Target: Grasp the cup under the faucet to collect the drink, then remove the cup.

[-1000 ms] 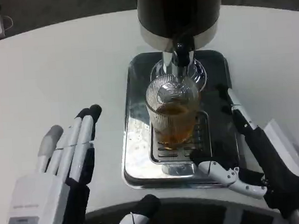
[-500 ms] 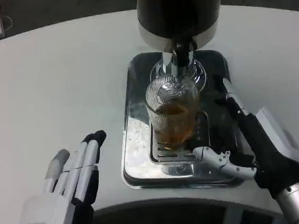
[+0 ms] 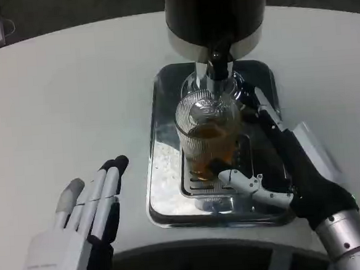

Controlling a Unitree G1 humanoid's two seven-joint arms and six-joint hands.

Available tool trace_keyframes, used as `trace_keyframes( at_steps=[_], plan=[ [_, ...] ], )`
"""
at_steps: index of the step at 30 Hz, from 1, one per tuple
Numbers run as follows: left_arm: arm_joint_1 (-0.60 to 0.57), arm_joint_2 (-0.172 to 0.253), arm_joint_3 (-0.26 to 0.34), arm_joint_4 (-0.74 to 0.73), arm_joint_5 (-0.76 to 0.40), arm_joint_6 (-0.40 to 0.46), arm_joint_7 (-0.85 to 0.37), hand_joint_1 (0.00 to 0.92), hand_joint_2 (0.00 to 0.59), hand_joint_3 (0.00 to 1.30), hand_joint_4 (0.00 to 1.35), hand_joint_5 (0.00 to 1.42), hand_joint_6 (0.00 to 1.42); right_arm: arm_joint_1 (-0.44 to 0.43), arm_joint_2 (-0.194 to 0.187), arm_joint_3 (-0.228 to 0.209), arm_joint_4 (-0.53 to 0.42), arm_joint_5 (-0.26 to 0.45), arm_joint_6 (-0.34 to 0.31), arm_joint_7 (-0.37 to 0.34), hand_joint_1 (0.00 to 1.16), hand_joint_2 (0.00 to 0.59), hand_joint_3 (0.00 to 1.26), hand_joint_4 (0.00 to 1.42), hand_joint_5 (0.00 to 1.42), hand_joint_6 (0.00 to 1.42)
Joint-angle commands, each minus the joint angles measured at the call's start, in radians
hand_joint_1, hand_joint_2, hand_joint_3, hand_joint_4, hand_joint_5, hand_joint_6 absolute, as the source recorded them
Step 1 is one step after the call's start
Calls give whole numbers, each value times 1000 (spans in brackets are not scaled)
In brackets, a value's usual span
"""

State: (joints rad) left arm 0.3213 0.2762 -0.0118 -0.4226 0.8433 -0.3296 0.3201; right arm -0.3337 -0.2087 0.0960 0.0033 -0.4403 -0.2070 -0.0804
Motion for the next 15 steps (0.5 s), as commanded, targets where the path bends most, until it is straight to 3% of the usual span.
trace_keyframes(
  at_steps=[1, 15],
  plan=[
    [13, 7, -2, -19, 22, 17, -16, 0, 164, 3, 0, 93, 6, -37, 6, 7, 45, 6, -19, -16, 566, 242, 5, 74, 165, 302],
    [39, 6, 10, -50, 12, 40, -23, 0, 165, 14, 0, 114, 16, -95, 28, 39, 100, 5, -29, -27, 582, 233, 0, 64, 147, 283]
  ],
)
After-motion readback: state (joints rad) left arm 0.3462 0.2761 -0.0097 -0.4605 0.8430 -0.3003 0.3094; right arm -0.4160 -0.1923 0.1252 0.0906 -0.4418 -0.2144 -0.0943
